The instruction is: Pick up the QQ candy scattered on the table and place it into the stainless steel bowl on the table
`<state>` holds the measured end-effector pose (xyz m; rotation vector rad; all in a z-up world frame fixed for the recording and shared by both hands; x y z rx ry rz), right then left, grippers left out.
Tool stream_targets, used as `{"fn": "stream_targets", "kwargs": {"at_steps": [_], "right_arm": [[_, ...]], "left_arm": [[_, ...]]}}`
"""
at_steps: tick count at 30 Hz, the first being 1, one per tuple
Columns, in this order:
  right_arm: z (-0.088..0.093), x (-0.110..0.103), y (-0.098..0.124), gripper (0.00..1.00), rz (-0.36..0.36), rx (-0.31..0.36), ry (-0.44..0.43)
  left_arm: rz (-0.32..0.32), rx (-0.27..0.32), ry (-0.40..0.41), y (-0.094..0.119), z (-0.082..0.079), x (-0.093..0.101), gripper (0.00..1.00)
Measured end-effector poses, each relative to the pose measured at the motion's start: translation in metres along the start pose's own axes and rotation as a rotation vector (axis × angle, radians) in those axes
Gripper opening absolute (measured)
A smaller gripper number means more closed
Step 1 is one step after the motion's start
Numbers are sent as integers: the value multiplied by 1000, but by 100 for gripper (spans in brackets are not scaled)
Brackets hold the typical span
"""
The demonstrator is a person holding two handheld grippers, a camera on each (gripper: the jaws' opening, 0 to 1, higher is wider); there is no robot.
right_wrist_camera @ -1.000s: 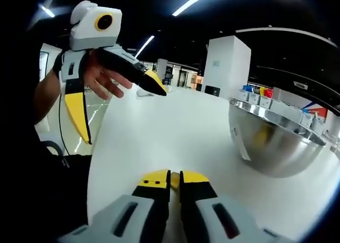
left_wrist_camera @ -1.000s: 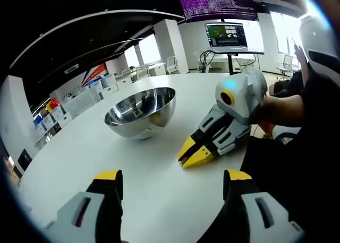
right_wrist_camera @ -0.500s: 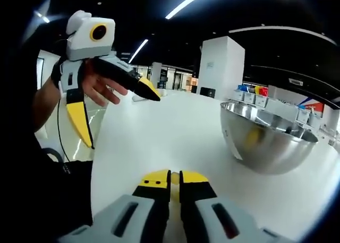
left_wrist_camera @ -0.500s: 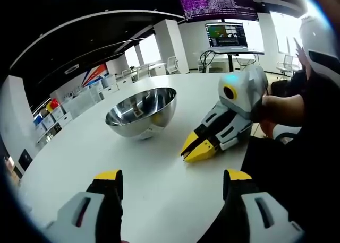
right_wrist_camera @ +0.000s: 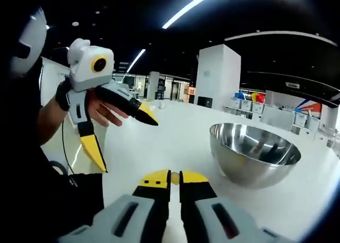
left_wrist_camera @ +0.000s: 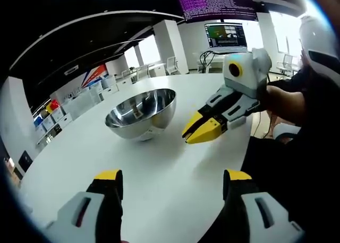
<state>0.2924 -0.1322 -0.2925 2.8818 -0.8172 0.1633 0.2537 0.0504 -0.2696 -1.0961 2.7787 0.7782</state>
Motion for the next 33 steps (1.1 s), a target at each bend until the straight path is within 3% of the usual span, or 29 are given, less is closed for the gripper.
{"fn": "stream_targets", "kwargs": {"at_steps": [12,19,33], "right_arm": [[-39,34,4,6,101,70,86],[-54,59,-3,5,157,98,85],[-33,92,-37,6,177,48,14]], "left_arm": [[1,1,-1,1,0,0,77],[3,4,5,0,0,0,77],[1,-4,14,-1,3,-3,77]]}}
Point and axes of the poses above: the point that each gripper's makers call its tool centre point, and the gripper's own axes: y roughly backward along the fingers, x roughly to its right, z roughly out of its underside, the point moved 9 cm from there along y, roughly backward along the fingers, and after that the axes turned 4 degrees about x, right-handed, at the moved point
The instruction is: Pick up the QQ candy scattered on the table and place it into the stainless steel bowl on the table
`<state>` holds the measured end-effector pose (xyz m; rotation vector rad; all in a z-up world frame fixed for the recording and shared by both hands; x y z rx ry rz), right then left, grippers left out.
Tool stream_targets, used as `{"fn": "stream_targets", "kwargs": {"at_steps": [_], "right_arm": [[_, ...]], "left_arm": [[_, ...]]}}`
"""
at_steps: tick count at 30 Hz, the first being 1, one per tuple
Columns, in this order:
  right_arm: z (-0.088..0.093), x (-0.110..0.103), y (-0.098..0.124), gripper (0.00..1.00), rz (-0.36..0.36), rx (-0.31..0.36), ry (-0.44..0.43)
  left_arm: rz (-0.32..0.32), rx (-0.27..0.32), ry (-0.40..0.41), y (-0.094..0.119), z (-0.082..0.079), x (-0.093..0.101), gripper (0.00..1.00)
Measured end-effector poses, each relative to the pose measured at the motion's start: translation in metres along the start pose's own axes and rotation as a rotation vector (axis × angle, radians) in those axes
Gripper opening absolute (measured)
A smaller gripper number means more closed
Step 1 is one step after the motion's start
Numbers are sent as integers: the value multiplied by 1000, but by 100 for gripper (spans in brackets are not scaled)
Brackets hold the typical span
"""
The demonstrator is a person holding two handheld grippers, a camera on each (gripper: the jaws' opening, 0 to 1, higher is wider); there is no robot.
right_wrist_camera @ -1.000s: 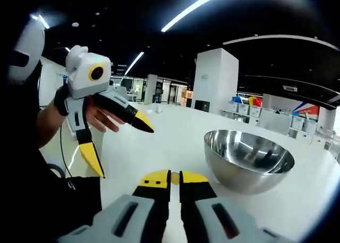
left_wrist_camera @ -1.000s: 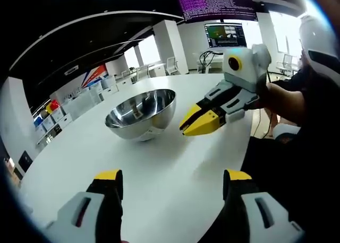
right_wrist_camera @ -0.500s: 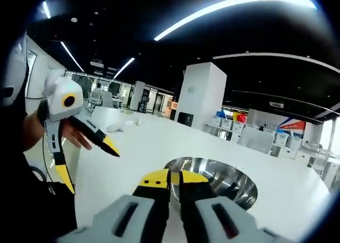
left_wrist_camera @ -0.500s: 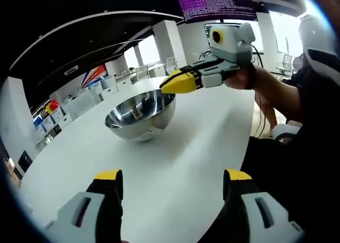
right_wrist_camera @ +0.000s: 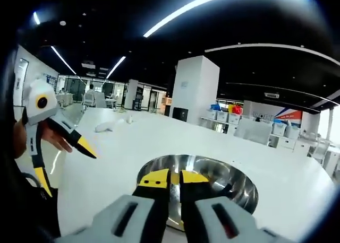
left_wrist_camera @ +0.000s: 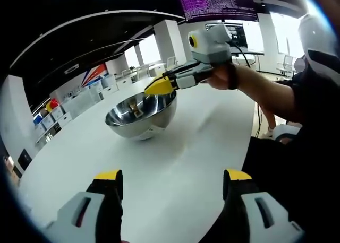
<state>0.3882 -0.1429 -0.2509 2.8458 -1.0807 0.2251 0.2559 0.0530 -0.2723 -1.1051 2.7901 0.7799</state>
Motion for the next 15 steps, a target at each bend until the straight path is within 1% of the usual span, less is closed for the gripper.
{"fn": "stream_targets", "kwargs": {"at_steps": [6,15], "right_arm": [[8,2,-8,6,-7,-20,-9],[11,1,-9,7,-15,-27,-46]], "left_arm": [[7,0,0,-2,0,0,77],[6,-5,3,-4,1,0,77]]}}
Point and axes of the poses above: the point that each gripper's makers call its tool centre point, and the gripper's own axes: y roughly backward along the fingers, x roughly to its right, z roughly out of its underside, the point moved 9 cm from there along y, roughly backward along the fingers, and after that the axes turned 4 degrees about x, right-handed, at the moved point
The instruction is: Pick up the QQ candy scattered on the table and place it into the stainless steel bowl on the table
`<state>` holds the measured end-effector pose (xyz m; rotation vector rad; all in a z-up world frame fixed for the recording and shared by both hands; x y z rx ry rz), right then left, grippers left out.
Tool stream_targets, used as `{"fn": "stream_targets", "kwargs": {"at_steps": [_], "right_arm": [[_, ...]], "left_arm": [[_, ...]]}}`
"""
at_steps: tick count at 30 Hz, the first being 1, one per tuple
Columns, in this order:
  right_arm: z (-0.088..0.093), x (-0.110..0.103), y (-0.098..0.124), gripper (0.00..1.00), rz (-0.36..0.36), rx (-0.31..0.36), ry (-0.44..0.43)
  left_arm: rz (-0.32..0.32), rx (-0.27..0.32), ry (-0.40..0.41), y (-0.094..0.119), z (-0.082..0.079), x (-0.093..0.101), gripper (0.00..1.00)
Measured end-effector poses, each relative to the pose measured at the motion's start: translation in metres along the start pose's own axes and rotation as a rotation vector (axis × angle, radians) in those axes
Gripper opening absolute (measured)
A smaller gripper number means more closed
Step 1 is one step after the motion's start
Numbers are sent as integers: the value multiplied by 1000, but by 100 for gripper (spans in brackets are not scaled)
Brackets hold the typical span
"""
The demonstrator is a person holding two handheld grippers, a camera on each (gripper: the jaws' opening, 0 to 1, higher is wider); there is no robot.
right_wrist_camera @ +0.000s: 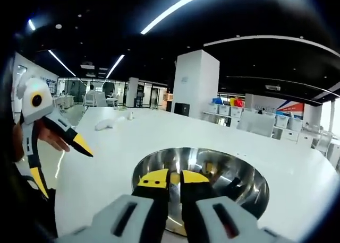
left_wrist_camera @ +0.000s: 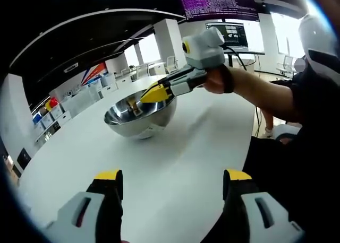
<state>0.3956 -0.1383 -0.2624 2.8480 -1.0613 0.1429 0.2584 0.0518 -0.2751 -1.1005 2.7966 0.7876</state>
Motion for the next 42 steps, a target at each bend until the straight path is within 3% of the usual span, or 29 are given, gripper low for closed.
{"fn": "stream_targets", "kwargs": {"at_steps": [7,10,33,42], "right_arm": [[-1,-2,2,9,-25,12,-53],[-1,-7,1,17,-53,9,-40],[-3,-8,11,17,-28,13,6],[-10,-3,26,24,-22,50,33]], "left_arm": [[3,-1,-1,-1,0,0,77],[3,-2,-2,-1,0,1,77],[-9,-2,-2,2,0,-1,77],[0,52,16,-1,-2,-5,78]]}}
Point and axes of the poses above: the point that each gripper's makers call its tool centre point, and the gripper's own axes: y roughly backward along the fingers, x roughly to its right, z roughly out of its underside, the point moved 9 cm from there along y, roughly backward along the fingers, and after that the axes turned 4 degrees about x, right-handed, at the moved point
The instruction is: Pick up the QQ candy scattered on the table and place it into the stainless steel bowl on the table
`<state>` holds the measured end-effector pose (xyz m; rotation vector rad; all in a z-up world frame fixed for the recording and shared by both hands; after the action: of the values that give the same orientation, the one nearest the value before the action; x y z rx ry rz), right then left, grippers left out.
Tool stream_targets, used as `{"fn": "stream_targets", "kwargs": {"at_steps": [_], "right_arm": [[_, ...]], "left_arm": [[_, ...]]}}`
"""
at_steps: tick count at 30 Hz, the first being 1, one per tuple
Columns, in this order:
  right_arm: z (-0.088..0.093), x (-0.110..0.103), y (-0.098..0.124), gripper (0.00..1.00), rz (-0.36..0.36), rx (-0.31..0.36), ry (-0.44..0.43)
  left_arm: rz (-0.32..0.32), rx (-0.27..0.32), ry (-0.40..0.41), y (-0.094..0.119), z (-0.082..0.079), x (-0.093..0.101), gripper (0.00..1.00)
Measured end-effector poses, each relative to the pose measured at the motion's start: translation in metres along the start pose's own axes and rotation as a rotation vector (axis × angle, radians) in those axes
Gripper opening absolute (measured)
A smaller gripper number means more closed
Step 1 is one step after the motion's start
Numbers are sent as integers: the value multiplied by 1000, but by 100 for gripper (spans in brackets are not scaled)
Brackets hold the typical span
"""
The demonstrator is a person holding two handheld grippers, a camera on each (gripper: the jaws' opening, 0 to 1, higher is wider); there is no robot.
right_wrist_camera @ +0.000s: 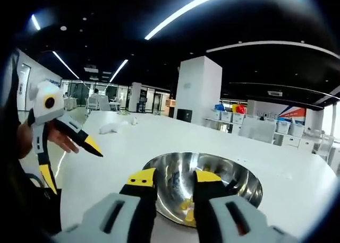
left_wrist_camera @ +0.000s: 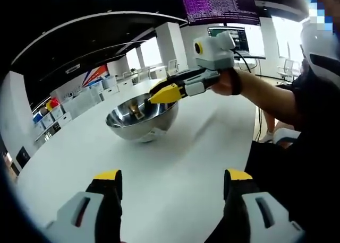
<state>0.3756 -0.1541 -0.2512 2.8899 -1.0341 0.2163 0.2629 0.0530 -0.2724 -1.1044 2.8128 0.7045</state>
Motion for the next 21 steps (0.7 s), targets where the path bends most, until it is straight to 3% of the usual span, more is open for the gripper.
{"fn": "stream_targets", "kwargs": {"at_steps": [7,9,11,14,17,19,21], "right_arm": [[-11,1,22,34,-44,52,20],[-11,4,32,40,-56,64,27],[-10,8,40,50,-58,67,35],[-7,15,51,64,-57,72,45],[-1,26,59,71,-51,65,37],[4,35,63,74,-48,61,24],[12,45,64,78,-44,63,13]], "left_arm": [[-17,27,10,-15,-2,-21,80],[-94,136,33,-23,-6,-40,79],[-114,160,57,-26,-6,-52,79],[-86,216,84,-31,-9,-62,81],[-32,288,89,-40,-14,-69,86],[-9,304,55,-49,-14,-72,90],[-5,280,12,-60,-10,-76,92]]}}
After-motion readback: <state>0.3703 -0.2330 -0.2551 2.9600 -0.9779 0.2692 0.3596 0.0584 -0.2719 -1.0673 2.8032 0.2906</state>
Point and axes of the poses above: the point that each gripper's makers call its tool centre point, and the gripper's own axes: y roughly backward along the fingers, x roughly to its right, z roughly out of its underside, the point moved 9 cm from there along y, roughly backward along the fingers, and after that the axes turned 4 degrees about x, right-handed, at the moved point
